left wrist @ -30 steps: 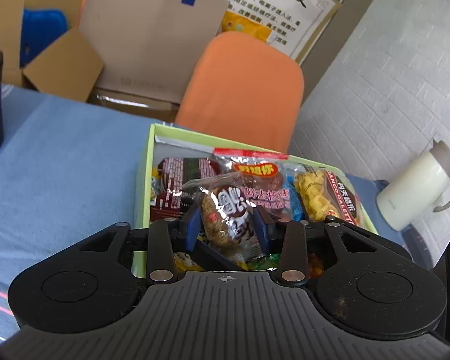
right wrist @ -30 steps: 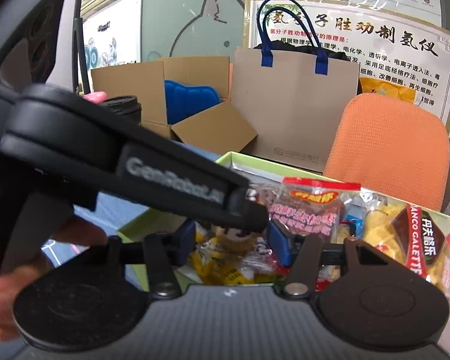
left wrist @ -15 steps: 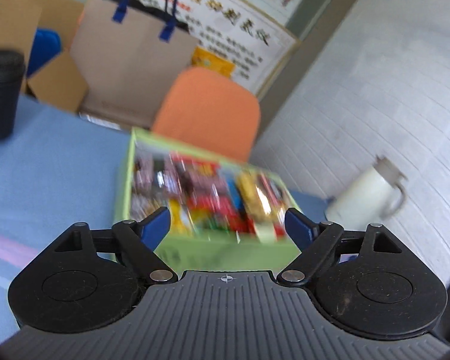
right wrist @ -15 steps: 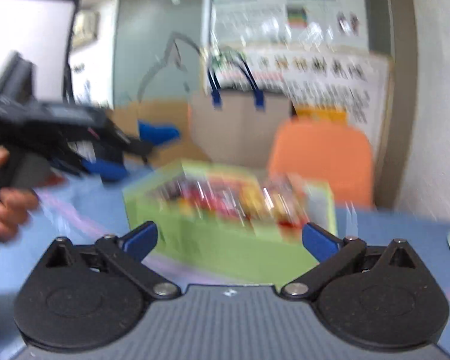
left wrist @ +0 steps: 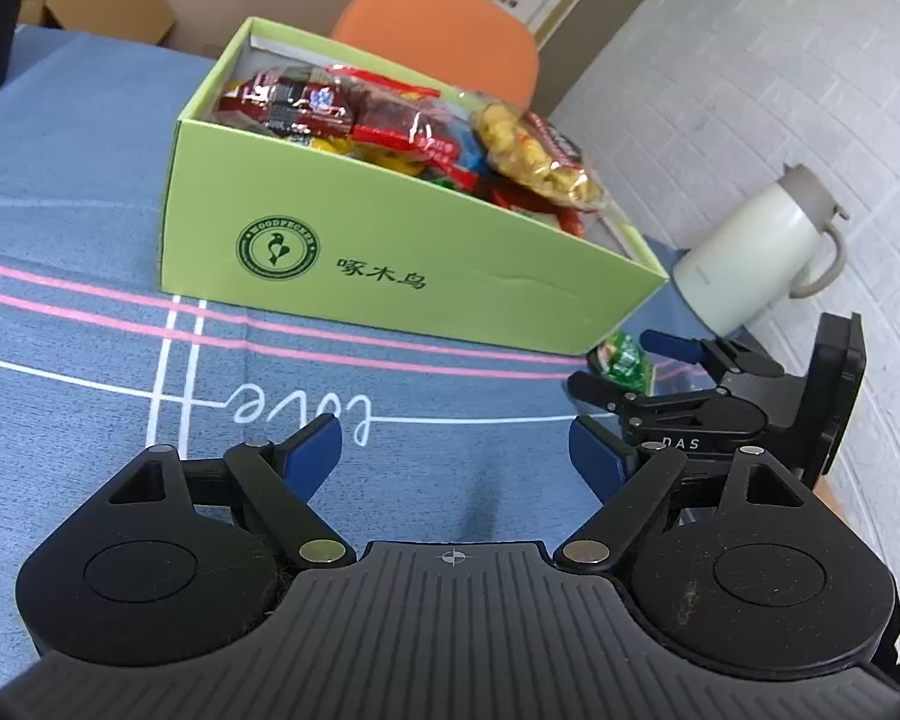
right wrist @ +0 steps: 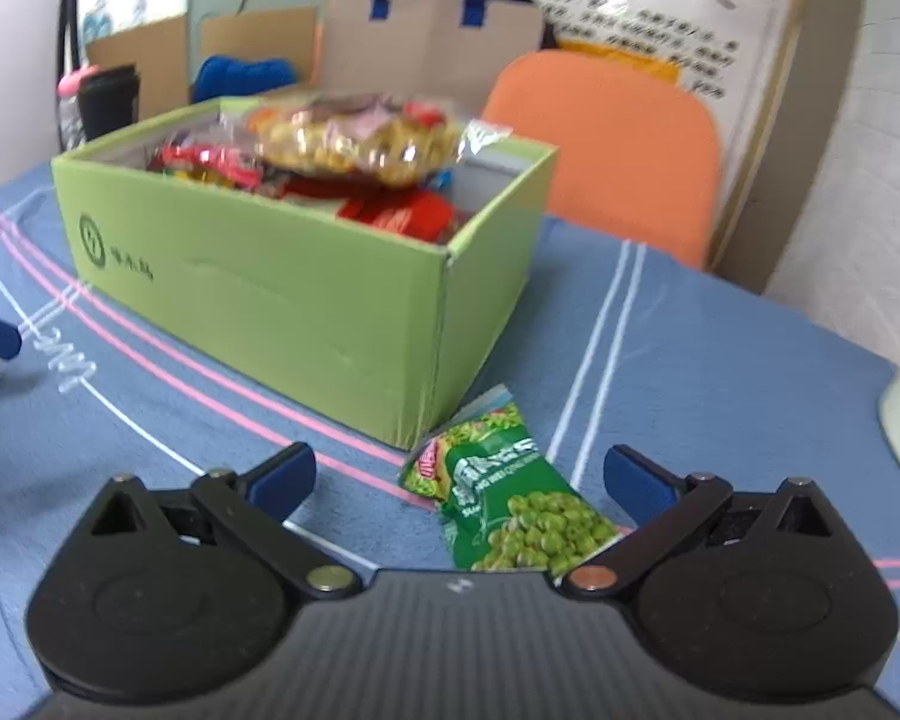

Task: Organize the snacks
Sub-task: 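Lower the left gripper onto the green pea bag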

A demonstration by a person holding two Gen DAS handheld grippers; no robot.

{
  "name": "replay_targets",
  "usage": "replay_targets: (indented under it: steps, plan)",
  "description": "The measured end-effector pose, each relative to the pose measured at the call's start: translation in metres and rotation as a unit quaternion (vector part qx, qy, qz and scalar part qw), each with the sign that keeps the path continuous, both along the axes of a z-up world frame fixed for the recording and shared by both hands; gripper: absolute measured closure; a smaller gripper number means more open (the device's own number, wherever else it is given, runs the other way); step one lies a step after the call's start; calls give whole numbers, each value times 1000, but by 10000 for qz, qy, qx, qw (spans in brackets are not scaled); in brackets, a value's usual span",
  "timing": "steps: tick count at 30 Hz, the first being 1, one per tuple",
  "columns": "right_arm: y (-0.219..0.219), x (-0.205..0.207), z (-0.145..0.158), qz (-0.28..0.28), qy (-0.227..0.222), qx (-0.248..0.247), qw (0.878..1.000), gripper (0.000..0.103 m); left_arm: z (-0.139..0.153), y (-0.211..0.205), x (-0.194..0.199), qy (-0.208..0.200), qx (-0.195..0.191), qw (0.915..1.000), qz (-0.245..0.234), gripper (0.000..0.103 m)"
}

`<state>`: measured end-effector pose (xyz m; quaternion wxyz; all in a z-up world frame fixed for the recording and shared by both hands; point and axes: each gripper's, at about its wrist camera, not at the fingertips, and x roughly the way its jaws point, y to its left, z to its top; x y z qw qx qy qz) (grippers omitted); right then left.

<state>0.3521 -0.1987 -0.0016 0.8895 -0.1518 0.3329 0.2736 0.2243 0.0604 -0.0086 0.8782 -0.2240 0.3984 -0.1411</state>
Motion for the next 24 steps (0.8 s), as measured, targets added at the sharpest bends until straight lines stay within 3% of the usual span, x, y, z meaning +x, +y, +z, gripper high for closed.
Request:
replay_targets:
  steps: [10,14,18,24]
  plan:
    - [18,-51,-4,474,-86,108,9988,0,-5,1,5,113,-13,9999,29,30]
    - [31,-68,-1,454,83,196,9987,1,-4,-3,2,128,-30,9999,-85,30]
    - [48,-102,7,730,145,547,9957,1,0,-4,-5,78,-19,9998,-163,28]
    - [59,-156,6,477,538,1203,9901,1,1,-3,-16,113,-133,9997,-188,28]
